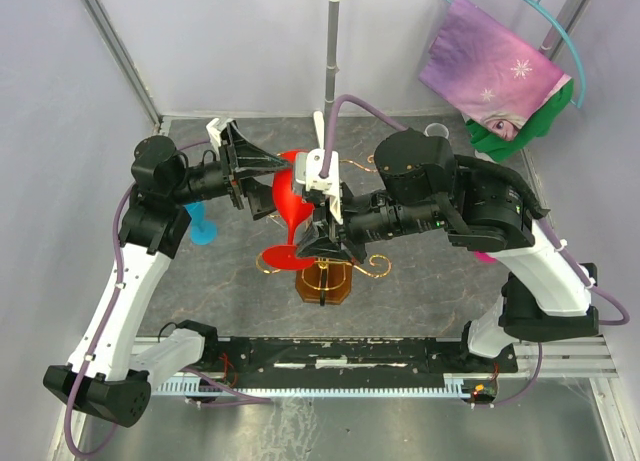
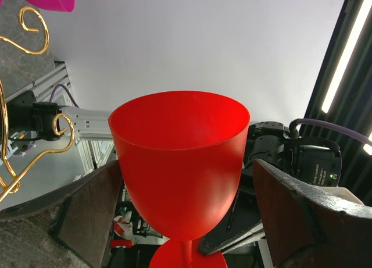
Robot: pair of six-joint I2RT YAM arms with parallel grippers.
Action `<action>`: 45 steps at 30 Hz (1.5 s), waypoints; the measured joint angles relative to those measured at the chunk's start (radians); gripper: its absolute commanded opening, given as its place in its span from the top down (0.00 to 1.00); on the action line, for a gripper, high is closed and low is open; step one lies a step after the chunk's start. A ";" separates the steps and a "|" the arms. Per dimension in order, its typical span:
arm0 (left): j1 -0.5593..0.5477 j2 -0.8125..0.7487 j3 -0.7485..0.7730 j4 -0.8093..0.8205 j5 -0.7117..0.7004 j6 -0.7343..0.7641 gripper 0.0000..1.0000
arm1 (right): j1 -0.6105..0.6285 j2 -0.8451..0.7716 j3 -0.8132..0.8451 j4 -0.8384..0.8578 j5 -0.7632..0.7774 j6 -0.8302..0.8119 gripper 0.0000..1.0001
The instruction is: Take the wine glass off the wine glass rack
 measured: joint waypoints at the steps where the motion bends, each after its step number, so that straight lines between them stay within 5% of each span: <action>1: 0.000 0.000 0.000 0.000 0.002 0.000 0.02 | 0.000 0.001 0.003 0.000 -0.002 0.002 0.99; 25: 0.000 0.005 -0.011 -0.050 0.046 0.000 0.08 | 0.032 0.072 0.089 -0.022 -0.009 -0.043 1.00; 33: 0.000 0.005 -0.026 -0.045 0.045 -0.005 0.47 | 0.034 0.030 0.040 -0.031 0.039 -0.065 0.99; 35: -0.001 0.005 -0.029 -0.044 0.027 -0.011 0.48 | 0.035 0.024 0.023 -0.018 0.051 -0.066 0.89; 40: 0.000 0.006 -0.031 -0.041 0.026 -0.011 0.49 | 0.039 0.011 -0.016 -0.006 0.087 -0.060 0.28; 45: 0.000 0.007 -0.031 -0.037 0.031 -0.011 0.49 | 0.038 -0.009 -0.057 -0.001 0.125 -0.055 0.06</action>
